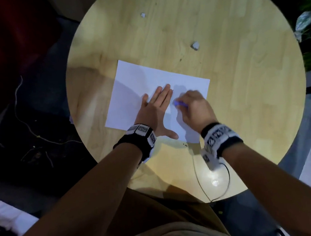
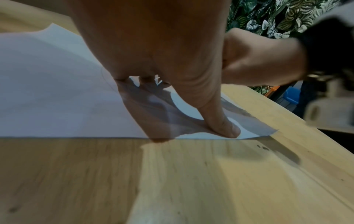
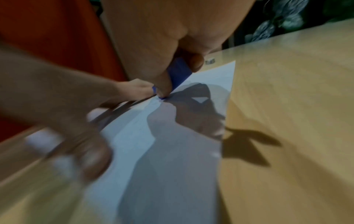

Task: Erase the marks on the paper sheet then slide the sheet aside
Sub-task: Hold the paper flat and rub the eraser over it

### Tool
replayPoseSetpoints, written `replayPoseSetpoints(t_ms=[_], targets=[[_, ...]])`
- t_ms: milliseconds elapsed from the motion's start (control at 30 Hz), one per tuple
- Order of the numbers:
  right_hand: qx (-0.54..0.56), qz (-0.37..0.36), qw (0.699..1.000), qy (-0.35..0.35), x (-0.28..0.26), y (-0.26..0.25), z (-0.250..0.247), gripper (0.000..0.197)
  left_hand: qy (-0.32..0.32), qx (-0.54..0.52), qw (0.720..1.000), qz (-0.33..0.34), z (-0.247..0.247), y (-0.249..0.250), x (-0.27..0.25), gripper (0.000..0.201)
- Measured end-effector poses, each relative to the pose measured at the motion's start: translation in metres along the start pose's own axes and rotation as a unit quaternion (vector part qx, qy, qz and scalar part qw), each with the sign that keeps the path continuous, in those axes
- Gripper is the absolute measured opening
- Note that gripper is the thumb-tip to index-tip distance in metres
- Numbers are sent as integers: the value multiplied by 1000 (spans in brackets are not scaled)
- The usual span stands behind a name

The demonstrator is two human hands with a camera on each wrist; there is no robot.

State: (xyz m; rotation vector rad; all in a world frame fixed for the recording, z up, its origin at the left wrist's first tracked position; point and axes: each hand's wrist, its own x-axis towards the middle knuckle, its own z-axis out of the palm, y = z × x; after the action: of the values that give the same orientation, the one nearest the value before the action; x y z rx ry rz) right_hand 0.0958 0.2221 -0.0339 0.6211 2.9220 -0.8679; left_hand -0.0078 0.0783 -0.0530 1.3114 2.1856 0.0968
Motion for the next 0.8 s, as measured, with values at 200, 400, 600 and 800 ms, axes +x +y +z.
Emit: replayPoseSetpoints(t_ms=[200, 400, 600, 800], targets=[[22, 25, 999, 13, -32, -11, 13, 19, 13, -7, 1000, 10, 2, -1, -1, 151], [-12, 25, 1000, 13, -12, 4, 3, 16, 18, -6, 1000, 3, 4, 1, 1, 151], [45, 38, 998, -6, -74, -17, 18, 19, 22, -7, 1000, 2, 4, 3, 0, 147], [6, 82, 995, 60, -21, 18, 6, 15, 15, 3, 1000, 1, 2, 6, 1, 143]])
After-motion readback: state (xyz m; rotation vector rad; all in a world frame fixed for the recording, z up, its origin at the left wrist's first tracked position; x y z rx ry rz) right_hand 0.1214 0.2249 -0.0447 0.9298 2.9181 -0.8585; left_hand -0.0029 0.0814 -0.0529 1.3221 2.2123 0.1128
